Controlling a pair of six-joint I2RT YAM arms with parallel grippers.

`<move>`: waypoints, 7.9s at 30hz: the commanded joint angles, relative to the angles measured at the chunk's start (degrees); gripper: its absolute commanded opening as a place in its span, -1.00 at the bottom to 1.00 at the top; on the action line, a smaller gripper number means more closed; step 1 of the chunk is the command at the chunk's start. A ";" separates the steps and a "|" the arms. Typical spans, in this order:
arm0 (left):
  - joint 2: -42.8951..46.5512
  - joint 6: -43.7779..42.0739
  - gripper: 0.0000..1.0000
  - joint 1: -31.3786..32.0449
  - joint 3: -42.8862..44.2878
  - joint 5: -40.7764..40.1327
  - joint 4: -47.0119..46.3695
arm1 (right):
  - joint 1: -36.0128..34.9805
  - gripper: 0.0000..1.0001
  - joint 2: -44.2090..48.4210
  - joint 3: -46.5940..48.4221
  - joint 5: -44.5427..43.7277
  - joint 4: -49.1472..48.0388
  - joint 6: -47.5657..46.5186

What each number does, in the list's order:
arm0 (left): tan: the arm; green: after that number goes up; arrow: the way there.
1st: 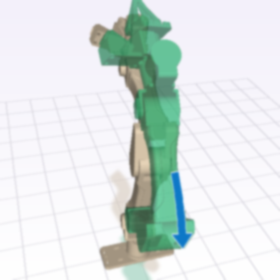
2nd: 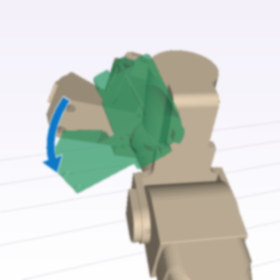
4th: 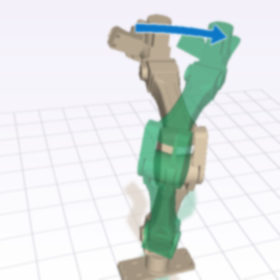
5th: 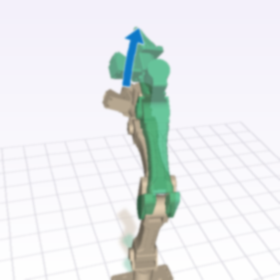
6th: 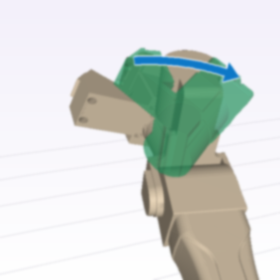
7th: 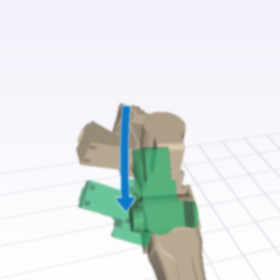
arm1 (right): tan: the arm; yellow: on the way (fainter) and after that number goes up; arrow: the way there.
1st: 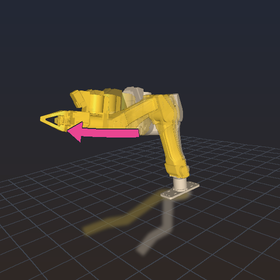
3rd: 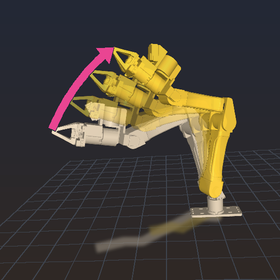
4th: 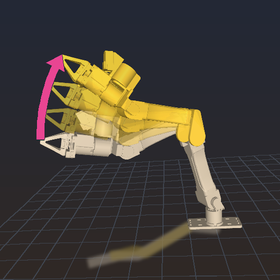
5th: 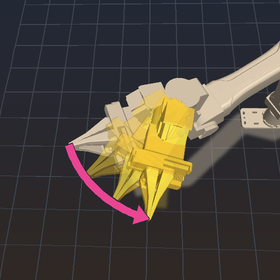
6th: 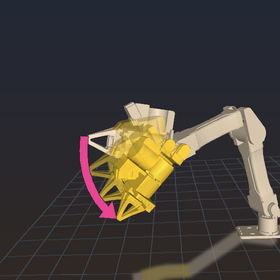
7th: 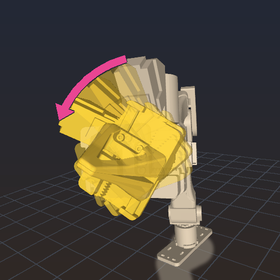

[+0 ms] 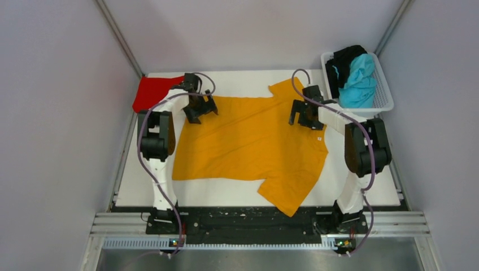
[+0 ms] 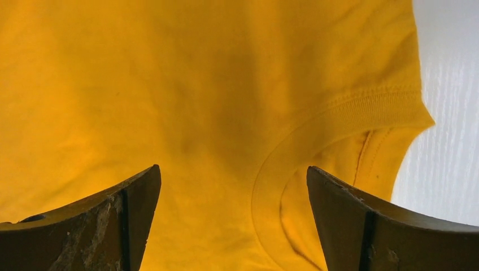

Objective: Fold and stack the t-shirts
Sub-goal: Grab the side of the flattened tshirt closest away from the robot with both arms, then fold the flattened tshirt in 1/3 of the way

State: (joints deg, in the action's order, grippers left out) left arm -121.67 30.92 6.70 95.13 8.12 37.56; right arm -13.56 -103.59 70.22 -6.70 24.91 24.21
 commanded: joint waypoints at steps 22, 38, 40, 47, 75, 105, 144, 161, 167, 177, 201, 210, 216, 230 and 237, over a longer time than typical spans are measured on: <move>-12.13 2.57 0.98 -0.28 23.50 -2.64 2.86 | 4.64 0.97 -14.66 21.36 -1.16 0.23 -9.04; 39.60 8.78 0.98 2.84 -27.89 -19.59 6.47 | -3.35 0.97 14.64 -2.09 -9.03 -6.74 -6.60; 46.16 12.29 0.97 2.79 -35.27 -21.65 9.37 | -3.38 0.97 16.64 -4.14 -12.28 -7.21 -6.49; 58.96 22.14 0.97 2.72 -52.61 -23.03 12.24 | -3.39 0.97 21.00 -10.45 -8.41 -10.80 -3.08; 48.82 28.06 -0.28 0.33 -60.46 -24.34 2.10 | -3.57 0.97 26.34 -14.43 -11.48 -5.54 -2.61; 47.92 25.50 -1.00 -0.11 -60.05 -21.97 -0.10 | -12.98 0.95 34.41 -18.58 -6.08 13.64 -0.67; 54.03 23.58 -1.00 -0.10 -60.25 -22.47 7.22 | -39.62 -0.98 33.52 -39.20 5.12 23.12 24.67; 59.25 24.62 -1.00 -0.11 -55.16 -17.35 10.29 | -34.67 -1.00 37.23 -25.35 -0.98 31.97 19.59; 55.71 23.70 -1.00 -0.19 -50.13 -18.24 7.14 | -27.74 -1.00 35.63 -16.33 -4.41 30.88 10.90; 47.79 23.35 -1.00 -0.96 -43.10 -19.14 1.88 | -19.26 -1.00 31.07 -9.60 -9.59 24.98 3.15; 36.69 21.50 -1.00 -3.06 -35.53 -22.13 -0.79 | -9.46 -1.00 15.91 4.32 -8.61 19.02 -9.44; 29.18 20.57 -0.64 -3.35 -31.08 -20.50 -2.37 | -7.38 -0.88 4.83 10.28 -7.21 17.26 -12.25; 29.25 20.26 0.25 -3.45 -26.70 -22.86 0.72 | -6.74 -0.10 -5.96 21.07 -10.14 17.44 -9.36; 32.34 13.29 0.97 -3.21 -30.94 -5.69 -7.30 | -6.58 0.97 11.37 -3.76 -0.97 1.67 -2.34; 23.09 12.93 0.97 -2.85 -30.60 0.97 -11.97 | -6.65 0.97 7.44 -8.98 3.32 -6.36 -0.10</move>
State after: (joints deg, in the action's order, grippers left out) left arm -94.65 45.06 3.57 65.04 3.42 30.22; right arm -20.51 -94.52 63.18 -5.80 26.35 21.80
